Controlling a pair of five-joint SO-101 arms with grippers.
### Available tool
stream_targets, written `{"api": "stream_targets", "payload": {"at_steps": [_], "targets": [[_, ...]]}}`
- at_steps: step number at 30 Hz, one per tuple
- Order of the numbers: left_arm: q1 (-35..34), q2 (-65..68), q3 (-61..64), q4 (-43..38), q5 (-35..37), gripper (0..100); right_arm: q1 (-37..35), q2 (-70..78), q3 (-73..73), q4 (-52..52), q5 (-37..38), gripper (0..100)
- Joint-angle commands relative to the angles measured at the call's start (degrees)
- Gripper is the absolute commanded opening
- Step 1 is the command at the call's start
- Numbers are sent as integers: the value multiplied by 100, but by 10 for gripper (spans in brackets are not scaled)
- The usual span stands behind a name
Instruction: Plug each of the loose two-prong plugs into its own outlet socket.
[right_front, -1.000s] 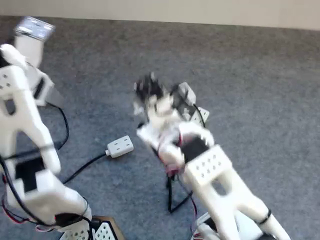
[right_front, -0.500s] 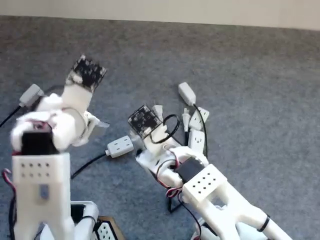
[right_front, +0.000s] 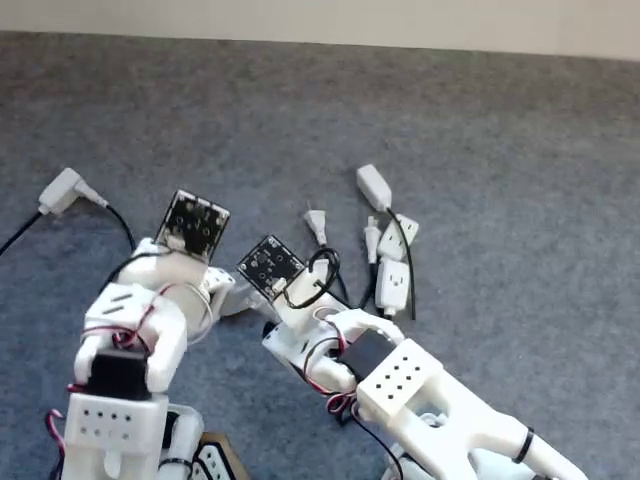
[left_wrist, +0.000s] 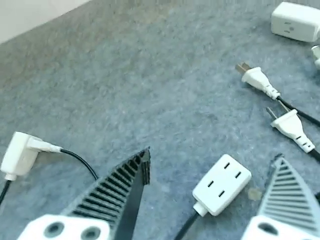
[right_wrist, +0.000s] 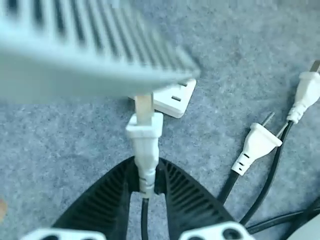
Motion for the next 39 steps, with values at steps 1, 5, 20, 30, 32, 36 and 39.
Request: {"api": "stream_targets", "payload": {"at_steps": [1,5,20,30,32,36,39], "targets": [[127,-620,541,0,97,362,-22,-92,-92,-75,-79,5],[127,-901,1095,-26,79,362,277,-154,-303,215,-79,5],[154,-989,1490,-123,70,362,136,-154,-2053,1974,-193,5],[268,-980,1560,-149,-35,361,145,-154,-2176,2114,-62,5],[391,-980,1560,-149,-35,361,145,-154,-2176,2114,-53,5],[567,-980,1569,-141,-44,361,145,-154,-2176,2114,-44,5],[681,-980,1604,-35,-53,361,268,-154,-2211,2079,-62,5]]}}
